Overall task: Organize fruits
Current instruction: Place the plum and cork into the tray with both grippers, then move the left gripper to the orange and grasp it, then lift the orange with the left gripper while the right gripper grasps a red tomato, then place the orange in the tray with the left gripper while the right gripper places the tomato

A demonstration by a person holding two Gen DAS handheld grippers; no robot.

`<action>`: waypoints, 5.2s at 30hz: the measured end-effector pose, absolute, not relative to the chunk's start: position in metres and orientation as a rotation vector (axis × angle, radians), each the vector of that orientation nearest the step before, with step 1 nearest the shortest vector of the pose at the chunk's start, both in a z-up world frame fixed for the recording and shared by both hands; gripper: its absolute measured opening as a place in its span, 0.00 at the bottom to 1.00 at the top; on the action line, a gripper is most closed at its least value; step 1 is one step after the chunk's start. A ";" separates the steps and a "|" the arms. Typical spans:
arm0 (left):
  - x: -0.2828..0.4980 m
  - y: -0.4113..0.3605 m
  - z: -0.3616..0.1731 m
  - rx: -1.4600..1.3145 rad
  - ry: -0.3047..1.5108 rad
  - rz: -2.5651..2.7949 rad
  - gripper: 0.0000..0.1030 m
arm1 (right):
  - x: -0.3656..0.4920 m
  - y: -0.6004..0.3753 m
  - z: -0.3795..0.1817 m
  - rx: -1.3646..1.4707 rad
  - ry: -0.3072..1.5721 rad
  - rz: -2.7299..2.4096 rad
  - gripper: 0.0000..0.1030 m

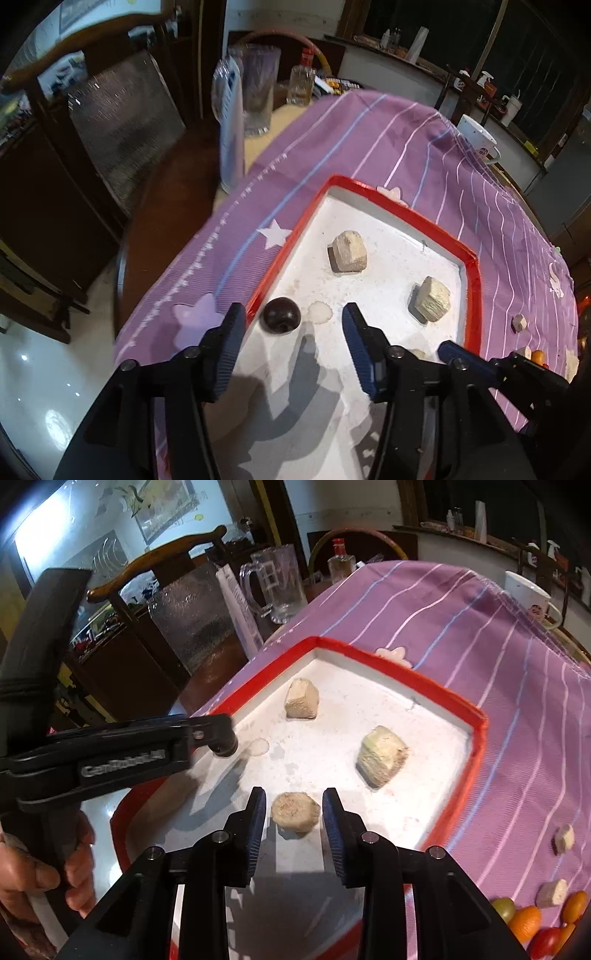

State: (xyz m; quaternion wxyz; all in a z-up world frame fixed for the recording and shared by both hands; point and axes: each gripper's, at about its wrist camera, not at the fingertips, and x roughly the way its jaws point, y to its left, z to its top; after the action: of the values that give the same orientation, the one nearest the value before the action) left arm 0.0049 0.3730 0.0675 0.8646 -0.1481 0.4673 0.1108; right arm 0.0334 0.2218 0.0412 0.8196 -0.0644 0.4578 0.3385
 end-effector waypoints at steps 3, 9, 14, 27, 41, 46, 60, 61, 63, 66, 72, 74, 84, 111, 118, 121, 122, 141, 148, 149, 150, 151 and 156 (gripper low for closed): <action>-0.011 0.364 0.084 -0.282 0.950 0.263 0.56 | 0.027 0.205 0.050 -0.116 0.961 0.693 0.35; -0.033 0.330 0.102 -0.228 0.941 0.280 0.58 | 0.009 0.153 0.065 -0.058 0.945 0.623 0.35; -0.043 0.288 0.107 -0.183 0.968 0.247 0.58 | -0.008 0.101 0.066 -0.010 0.968 0.550 0.35; -0.056 0.180 0.121 -0.035 0.984 0.183 0.65 | -0.039 -0.008 0.086 0.054 0.934 0.432 0.35; -0.052 0.137 0.103 -0.080 1.028 0.138 0.68 | -0.046 -0.096 0.085 0.086 0.923 0.329 0.35; -0.051 0.131 0.084 -0.109 1.064 0.120 0.68 | -0.043 -0.116 0.075 0.106 0.952 0.295 0.35; -0.011 0.087 0.062 0.032 1.026 -0.150 0.63 | -0.016 -0.126 0.052 0.112 1.008 0.291 0.35; -0.003 0.084 0.059 0.046 1.037 -0.174 0.58 | -0.013 -0.126 0.051 0.118 1.010 0.291 0.35; 0.011 0.079 0.050 0.061 1.055 -0.215 0.55 | -0.006 -0.127 0.047 0.132 1.018 0.288 0.35; 0.027 0.072 0.038 0.086 1.072 -0.241 0.55 | -0.001 -0.128 0.043 0.145 1.027 0.284 0.35; 0.034 0.062 0.038 0.155 1.075 -0.283 0.39 | 0.007 -0.133 0.041 0.164 1.032 0.270 0.35; 0.025 0.064 0.039 0.153 1.100 -0.312 0.37 | 0.008 -0.135 0.041 0.171 1.035 0.267 0.35; -0.026 0.111 0.027 0.007 1.165 -0.284 0.37 | 0.010 -0.145 0.038 0.211 1.045 0.254 0.35; -0.020 0.094 0.018 -0.070 1.108 -0.222 0.34 | 0.038 -0.129 0.039 0.207 1.035 0.333 0.35; -0.019 0.087 0.018 -0.049 1.092 -0.180 0.33 | 0.055 -0.117 0.022 0.201 1.088 0.323 0.35; -0.020 0.089 0.018 -0.071 1.088 -0.175 0.32 | 0.052 -0.116 0.023 0.187 1.085 0.335 0.34; -0.021 0.090 0.018 -0.082 1.090 -0.175 0.32 | 0.051 -0.117 0.023 0.186 1.085 0.336 0.34; -0.044 0.211 0.056 -0.207 1.024 0.004 0.32 | 0.017 -0.059 0.075 0.216 1.015 0.435 0.34; -0.043 0.305 0.050 -0.241 1.060 0.165 0.32 | 0.012 0.042 0.083 0.134 1.022 0.601 0.34; -0.041 0.315 0.048 -0.244 1.063 0.177 0.32 | 0.011 0.062 0.082 0.117 1.024 0.630 0.34; -0.037 0.326 0.046 -0.247 1.071 0.193 0.32 | 0.010 0.074 0.082 0.108 1.027 0.650 0.34; -0.035 0.333 0.043 -0.247 1.076 0.204 0.32 | 0.010 0.096 0.079 0.090 1.031 0.681 0.34; -0.024 0.361 0.031 -0.246 1.095 0.240 0.32 | 0.010 0.162 0.056 0.014 1.077 0.748 0.34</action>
State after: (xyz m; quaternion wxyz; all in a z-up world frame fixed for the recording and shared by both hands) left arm -0.0236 0.3613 0.0314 0.8398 -0.1164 0.5180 0.1133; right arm 0.0099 0.1622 0.0565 0.7927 0.0066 0.5008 0.3476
